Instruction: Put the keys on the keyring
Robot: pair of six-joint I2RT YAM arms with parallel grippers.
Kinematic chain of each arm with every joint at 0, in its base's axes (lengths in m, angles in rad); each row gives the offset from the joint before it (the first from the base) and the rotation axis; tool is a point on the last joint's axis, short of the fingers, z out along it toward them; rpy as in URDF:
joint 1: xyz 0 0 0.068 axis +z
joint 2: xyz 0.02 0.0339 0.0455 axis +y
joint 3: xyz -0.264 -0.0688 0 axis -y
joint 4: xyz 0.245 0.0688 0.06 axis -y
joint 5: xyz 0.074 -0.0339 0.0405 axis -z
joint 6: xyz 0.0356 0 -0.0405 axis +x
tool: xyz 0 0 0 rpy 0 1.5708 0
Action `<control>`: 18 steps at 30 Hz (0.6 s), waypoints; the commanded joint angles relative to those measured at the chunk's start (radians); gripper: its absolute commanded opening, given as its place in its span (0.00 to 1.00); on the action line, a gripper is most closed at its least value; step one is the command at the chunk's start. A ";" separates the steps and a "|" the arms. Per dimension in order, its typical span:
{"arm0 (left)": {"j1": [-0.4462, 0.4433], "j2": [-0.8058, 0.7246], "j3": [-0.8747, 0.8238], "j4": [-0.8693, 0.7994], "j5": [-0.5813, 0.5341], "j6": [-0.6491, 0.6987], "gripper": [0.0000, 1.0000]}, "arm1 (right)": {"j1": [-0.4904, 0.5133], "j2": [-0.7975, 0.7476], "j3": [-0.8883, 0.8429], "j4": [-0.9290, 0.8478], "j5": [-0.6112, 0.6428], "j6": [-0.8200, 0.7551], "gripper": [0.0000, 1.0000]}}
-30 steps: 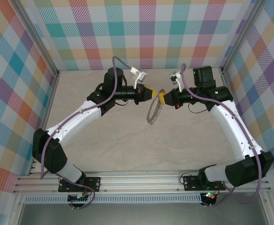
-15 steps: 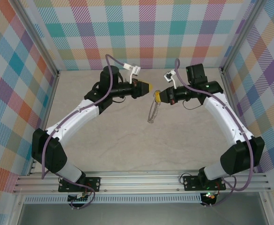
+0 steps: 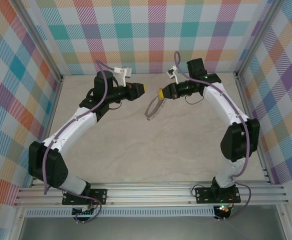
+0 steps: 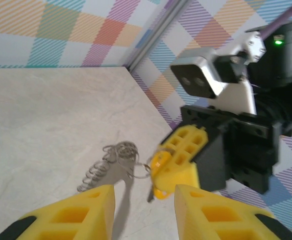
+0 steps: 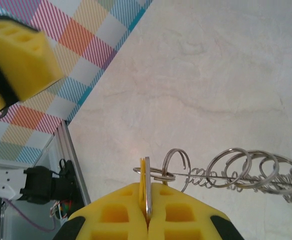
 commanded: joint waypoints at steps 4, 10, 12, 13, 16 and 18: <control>0.029 -0.082 -0.028 -0.023 -0.026 -0.008 0.37 | 0.012 0.130 0.096 0.035 -0.091 0.017 0.00; 0.032 -0.125 -0.050 -0.043 -0.039 -0.011 0.37 | 0.045 0.095 -0.160 0.222 -0.067 0.106 0.00; 0.032 -0.140 -0.059 -0.047 -0.040 -0.012 0.37 | 0.053 0.059 -0.274 0.306 -0.054 0.149 0.00; 0.032 -0.145 -0.064 -0.051 -0.042 -0.013 0.37 | 0.059 0.040 -0.329 0.347 -0.049 0.170 0.00; 0.032 -0.159 -0.079 -0.055 -0.040 -0.019 0.37 | 0.084 0.006 -0.456 0.431 -0.028 0.215 0.00; 0.033 -0.168 -0.092 -0.052 -0.041 -0.023 0.37 | 0.100 -0.002 -0.518 0.470 -0.008 0.239 0.00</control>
